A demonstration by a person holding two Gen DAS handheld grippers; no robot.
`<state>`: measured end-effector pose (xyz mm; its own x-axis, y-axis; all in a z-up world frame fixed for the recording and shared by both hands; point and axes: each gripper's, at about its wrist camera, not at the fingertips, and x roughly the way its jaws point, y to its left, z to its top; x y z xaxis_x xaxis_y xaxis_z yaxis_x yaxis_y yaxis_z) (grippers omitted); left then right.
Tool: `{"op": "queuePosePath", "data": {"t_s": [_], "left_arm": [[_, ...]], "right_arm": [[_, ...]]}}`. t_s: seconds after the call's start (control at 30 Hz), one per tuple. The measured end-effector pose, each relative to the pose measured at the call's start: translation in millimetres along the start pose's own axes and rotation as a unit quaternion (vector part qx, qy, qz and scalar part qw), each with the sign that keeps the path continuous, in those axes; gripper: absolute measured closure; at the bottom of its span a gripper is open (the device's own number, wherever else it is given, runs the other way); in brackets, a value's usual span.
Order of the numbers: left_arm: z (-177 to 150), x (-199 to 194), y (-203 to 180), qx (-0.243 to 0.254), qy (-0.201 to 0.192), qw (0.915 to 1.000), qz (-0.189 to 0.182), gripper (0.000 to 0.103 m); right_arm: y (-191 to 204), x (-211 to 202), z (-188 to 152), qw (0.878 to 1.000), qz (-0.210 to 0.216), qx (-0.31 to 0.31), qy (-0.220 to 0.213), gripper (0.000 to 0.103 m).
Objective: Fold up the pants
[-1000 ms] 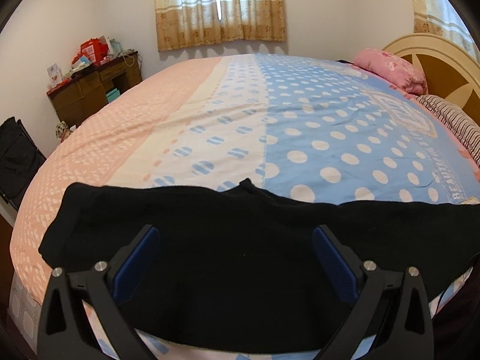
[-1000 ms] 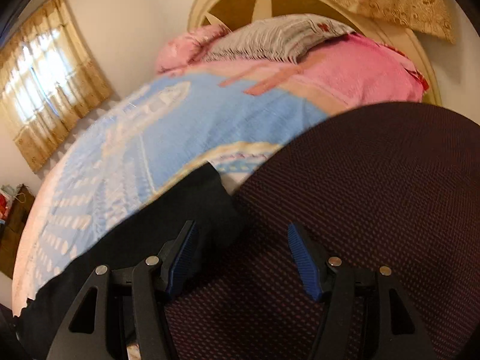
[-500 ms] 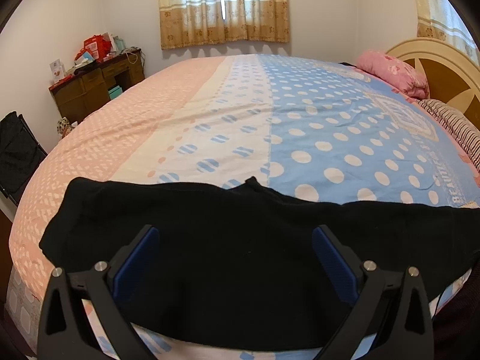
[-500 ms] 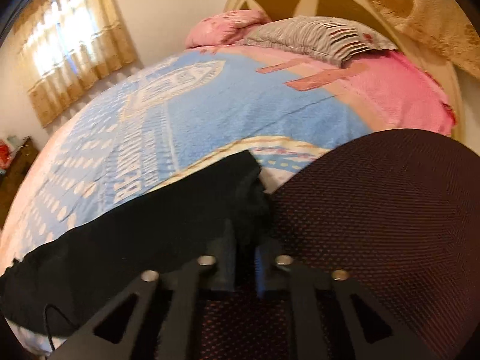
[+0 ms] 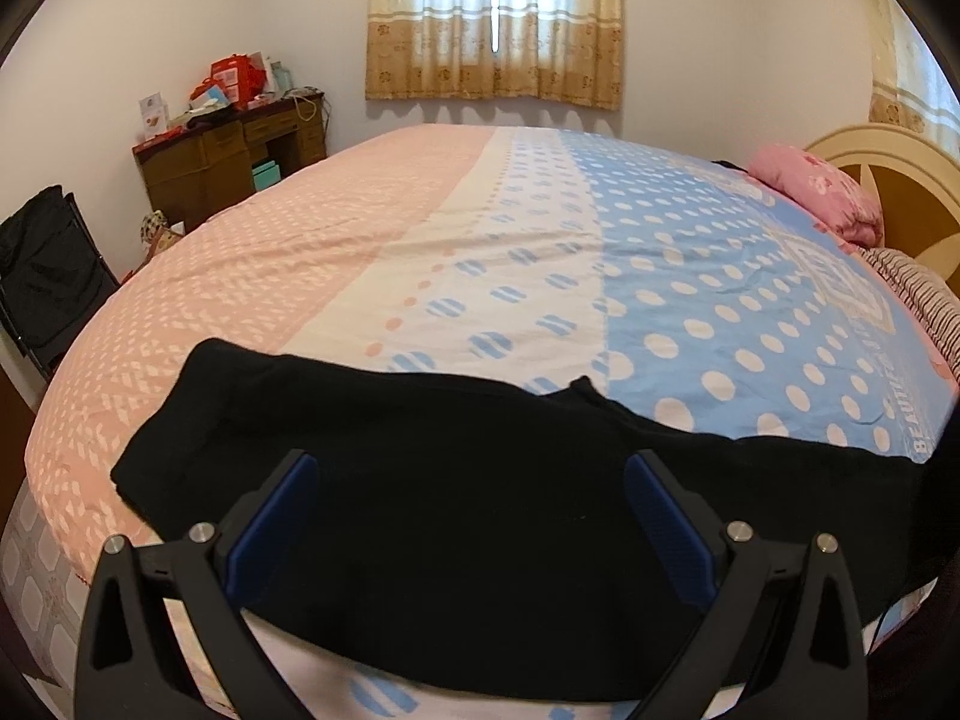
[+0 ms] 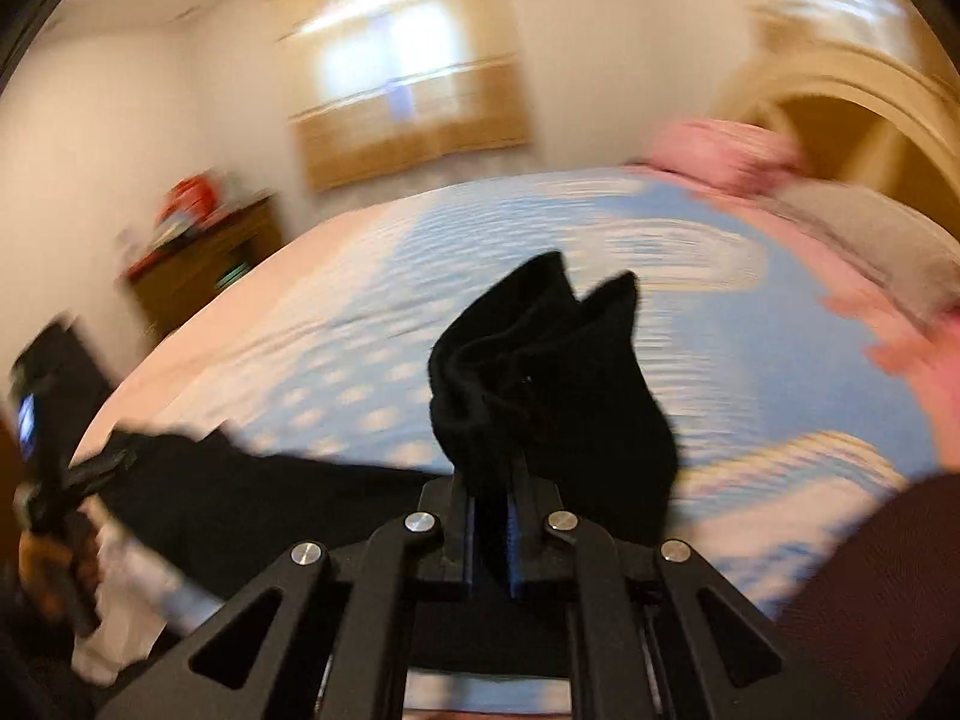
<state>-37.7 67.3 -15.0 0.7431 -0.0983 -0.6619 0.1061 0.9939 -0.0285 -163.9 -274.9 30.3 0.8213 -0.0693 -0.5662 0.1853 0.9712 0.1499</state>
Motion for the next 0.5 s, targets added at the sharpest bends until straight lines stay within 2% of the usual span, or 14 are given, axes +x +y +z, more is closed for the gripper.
{"op": "queuePosePath", "data": {"t_s": [0.17,0.27,0.37,0.47,0.5], "left_arm": [[-1,-2,15,-0.011,-0.001,0.9999,0.002,0.000],[-2,-1,24,-0.016,0.000,0.9999,0.006,0.000],[-3,2,31,-0.019,-0.001,0.9998,0.009,0.000],[-4,5,34,-0.020,0.003,0.9997,0.010,0.000],[-5,8,34,-0.022,0.006,0.9997,0.008,0.000]], "right_arm": [[95,55,-33,0.994,0.042,-0.099,0.032,0.095],[134,82,-59,0.985,0.046,-0.158,0.049,0.095],[164,99,-85,0.972,0.027,-0.224,0.058,0.095],[169,105,-99,0.964,0.009,-0.259,0.064,0.092],[169,107,-102,0.963,0.009,-0.261,0.066,0.084]]}}
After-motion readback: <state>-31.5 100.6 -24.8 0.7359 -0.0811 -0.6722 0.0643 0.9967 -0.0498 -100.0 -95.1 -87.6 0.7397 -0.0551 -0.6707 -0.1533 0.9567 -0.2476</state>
